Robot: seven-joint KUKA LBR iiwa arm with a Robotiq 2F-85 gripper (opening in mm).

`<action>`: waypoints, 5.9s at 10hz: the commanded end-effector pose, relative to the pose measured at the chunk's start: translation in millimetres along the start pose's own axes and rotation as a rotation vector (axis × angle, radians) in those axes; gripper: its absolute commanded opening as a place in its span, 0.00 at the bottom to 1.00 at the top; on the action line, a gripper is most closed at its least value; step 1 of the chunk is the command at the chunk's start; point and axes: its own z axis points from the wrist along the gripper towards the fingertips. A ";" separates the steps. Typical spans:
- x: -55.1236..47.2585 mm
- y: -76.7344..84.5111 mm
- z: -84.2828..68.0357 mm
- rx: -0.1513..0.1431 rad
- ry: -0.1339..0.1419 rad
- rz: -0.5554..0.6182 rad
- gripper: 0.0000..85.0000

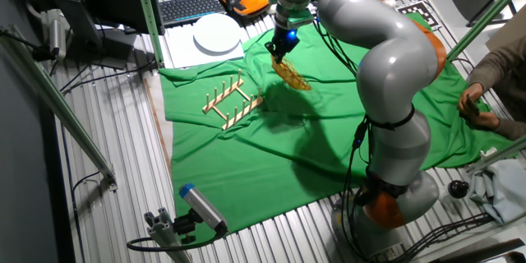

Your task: Put the dish on the dish rack

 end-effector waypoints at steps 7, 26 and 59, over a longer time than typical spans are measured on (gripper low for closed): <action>-8.9 32.2 -1.6 -0.108 0.007 0.061 0.00; -31.1 74.7 -14.0 -0.319 0.122 0.094 0.00; -29.9 72.5 -14.2 -0.280 0.150 0.101 0.00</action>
